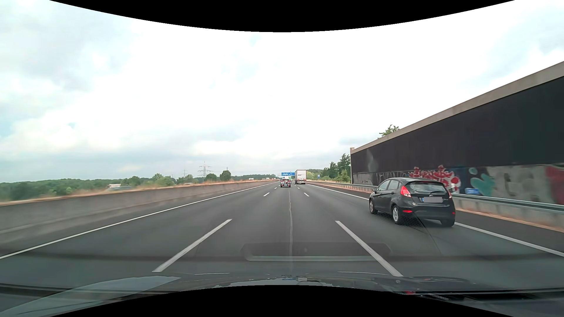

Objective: Follow the waypoints while adhering to traffic rules and regulations

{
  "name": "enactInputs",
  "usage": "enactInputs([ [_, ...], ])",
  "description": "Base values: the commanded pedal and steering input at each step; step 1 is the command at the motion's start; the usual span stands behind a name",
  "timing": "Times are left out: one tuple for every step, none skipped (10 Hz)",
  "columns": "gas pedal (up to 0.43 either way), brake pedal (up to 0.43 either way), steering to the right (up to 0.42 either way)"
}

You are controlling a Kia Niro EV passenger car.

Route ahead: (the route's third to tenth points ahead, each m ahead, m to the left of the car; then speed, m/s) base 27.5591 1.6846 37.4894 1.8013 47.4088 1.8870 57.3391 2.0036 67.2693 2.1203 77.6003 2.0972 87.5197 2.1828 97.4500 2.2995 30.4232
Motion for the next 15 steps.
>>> enactInputs([
  [0.248, 0.0, -0.002],
  [0.248, 0.0, -0.002],
  [0.248, 0.0, -0.003],
  [0.248, 0.0, -0.002],
  [0.248, 0.0, -0.002],
  [0.248, 0.0, -0.003],
  [0.248, 0.0, -0.002],
  [0.248, 0.0, -0.003],
  [0.248, 0.0, -0.003],
  [0.248, 0.0, -0.003],
  [0.248, 0.0, -0.003],
  [0.248, 0.0, -0.003],
  [0.248, 0.0, -0.003],
  [0.248, 0.0, -0.003],
  [0.248, 0.0, -0.003],
])
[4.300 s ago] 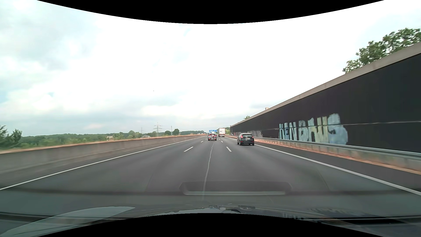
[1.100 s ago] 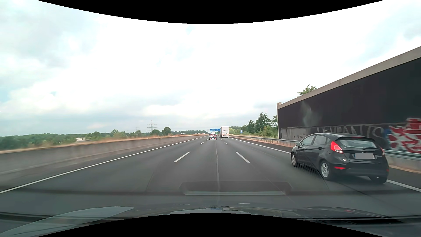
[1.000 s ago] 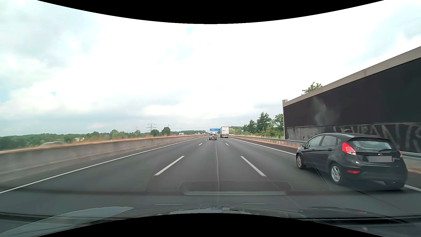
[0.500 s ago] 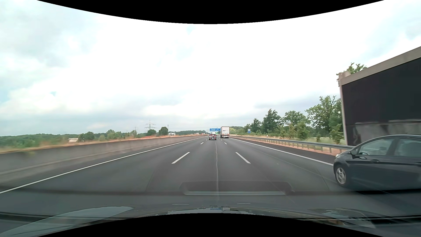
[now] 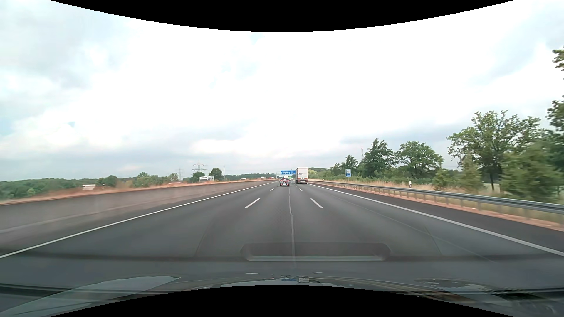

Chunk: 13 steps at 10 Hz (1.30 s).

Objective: Follow the waypoints while adhering to traffic rules and regulations

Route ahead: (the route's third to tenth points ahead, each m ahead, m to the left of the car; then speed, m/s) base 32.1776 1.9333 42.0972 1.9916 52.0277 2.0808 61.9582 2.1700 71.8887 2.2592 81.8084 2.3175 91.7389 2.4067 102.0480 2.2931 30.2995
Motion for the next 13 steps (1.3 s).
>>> enactInputs([
  [0.248, 0.0, -0.003],
  [0.248, 0.0, -0.003],
  [0.248, 0.0, -0.003],
  [0.248, 0.0, -0.003],
  [0.248, 0.0, -0.003],
  [0.248, 0.0, -0.003],
  [0.248, 0.0, -0.003],
  [0.248, 0.0, -0.003],
  [0.248, 0.0, -0.003],
  [0.248, 0.0, -0.003],
  [0.248, 0.0, -0.003],
  [0.248, 0.0, -0.003],
  [0.248, 0.0, -0.003],
])
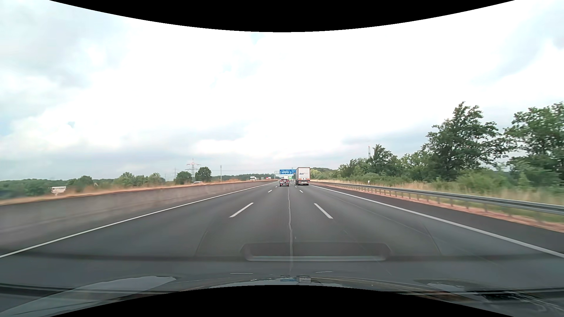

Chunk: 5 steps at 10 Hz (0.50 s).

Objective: Follow the waypoints while adhering to traffic rules and regulations

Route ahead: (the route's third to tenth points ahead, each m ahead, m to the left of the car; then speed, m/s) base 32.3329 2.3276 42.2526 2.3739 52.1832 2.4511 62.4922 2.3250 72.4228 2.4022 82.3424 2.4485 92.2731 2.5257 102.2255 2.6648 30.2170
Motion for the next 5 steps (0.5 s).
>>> enactInputs([
  [0.248, 0.0, -0.003],
  [0.248, 0.0, -0.003],
  [0.248, 0.0, -0.003],
  [0.248, 0.0, -0.003],
  [0.248, 0.0, -0.003],
])
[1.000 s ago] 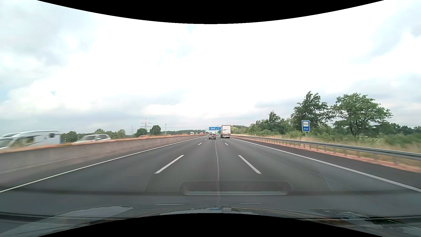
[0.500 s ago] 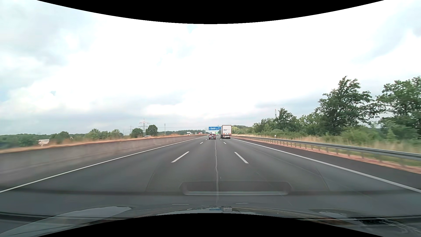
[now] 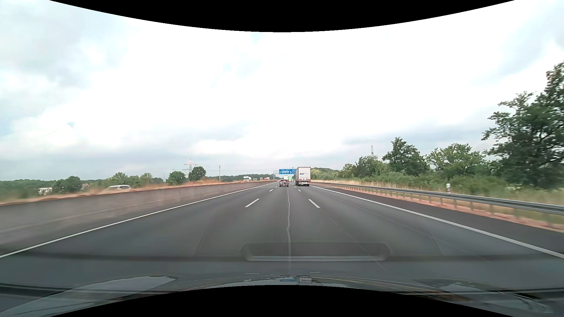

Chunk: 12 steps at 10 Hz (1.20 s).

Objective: Follow the waypoints while adhering to traffic rules and regulations

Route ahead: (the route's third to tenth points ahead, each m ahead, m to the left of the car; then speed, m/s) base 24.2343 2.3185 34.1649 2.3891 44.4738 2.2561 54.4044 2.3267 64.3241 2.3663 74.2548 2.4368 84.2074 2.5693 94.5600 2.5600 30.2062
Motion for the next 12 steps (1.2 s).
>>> enactInputs([
  [0.248, 0.0, -0.003],
  [0.248, 0.0, -0.003],
  [0.248, 0.0, -0.003],
  [0.248, 0.0, -0.003],
  [0.248, 0.0, -0.003],
  [0.248, 0.0, -0.003],
  [0.248, 0.0, -0.003],
  [0.248, 0.0, -0.003],
  [0.248, 0.0, -0.003],
  [0.248, 0.0, -0.003],
  [0.248, 0.0, -0.003],
  [0.248, 0.0, -0.003],
])
